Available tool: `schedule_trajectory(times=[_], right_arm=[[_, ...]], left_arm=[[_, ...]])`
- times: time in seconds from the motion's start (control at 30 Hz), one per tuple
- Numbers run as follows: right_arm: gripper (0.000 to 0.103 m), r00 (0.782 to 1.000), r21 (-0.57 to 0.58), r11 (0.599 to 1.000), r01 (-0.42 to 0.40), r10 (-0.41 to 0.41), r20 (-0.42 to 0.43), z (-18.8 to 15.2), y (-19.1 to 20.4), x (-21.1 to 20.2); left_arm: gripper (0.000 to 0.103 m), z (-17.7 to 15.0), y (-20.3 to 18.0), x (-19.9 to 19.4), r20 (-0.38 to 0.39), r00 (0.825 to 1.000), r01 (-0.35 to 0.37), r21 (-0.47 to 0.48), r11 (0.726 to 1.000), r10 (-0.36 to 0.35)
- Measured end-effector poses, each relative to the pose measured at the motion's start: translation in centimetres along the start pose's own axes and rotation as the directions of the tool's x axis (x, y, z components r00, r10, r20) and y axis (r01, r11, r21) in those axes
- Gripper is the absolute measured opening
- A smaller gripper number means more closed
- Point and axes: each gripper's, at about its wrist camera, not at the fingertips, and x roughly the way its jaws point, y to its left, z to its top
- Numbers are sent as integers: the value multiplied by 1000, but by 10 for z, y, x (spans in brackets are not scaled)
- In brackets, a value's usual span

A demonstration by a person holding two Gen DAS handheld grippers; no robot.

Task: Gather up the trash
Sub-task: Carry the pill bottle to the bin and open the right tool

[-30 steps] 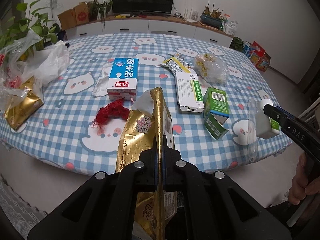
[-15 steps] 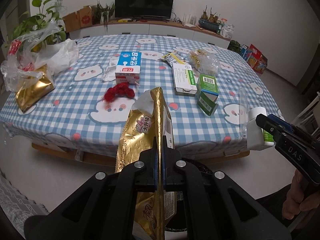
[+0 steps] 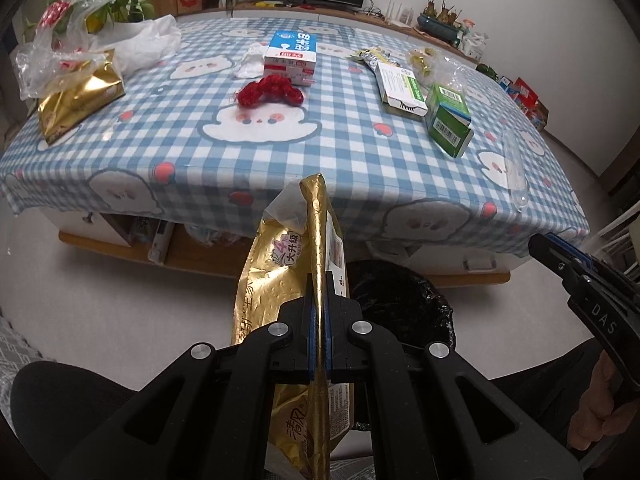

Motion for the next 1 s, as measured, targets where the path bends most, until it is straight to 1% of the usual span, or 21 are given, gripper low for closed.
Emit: schedule_trajectory(times=[0.17,0.37,0.5,0.67,0.87,0.9,0.93,1.0], right_arm=[[21,998,12,1000,-9,9,-62,-21,4,22],[22,994,15,1000,-2,3,-106,-38,7,43],[35,993,11,1000,3,-1,-114,-43,9,50],[47,993,8,1000,6,-5,-116,-45,9,55],[73,995,9,1000,7,-6,-95,-46,7,54],[80,996,9,1000,8,-7,-93,-46,7,54],[85,996,9,1000,10,-9,-90,-47,6,54],[91,996,9,1000,15,-14,-89,-48,4,54]], left_arm=[[2,-13,9,10,-18,1000,-1,-19,1000,0],[2,-26,14,24,-50,998,-25,-22,999,24],[2,-30,17,30,-68,997,-35,-23,999,33],[2,-33,15,34,-72,996,-45,-17,999,44],[2,-34,9,39,-81,995,-50,-3,999,50],[2,-34,7,40,-82,995,-50,0,999,50],[2,-34,5,42,-83,995,-50,3,999,51],[2,-36,0,45,-87,995,-50,12,999,51]])
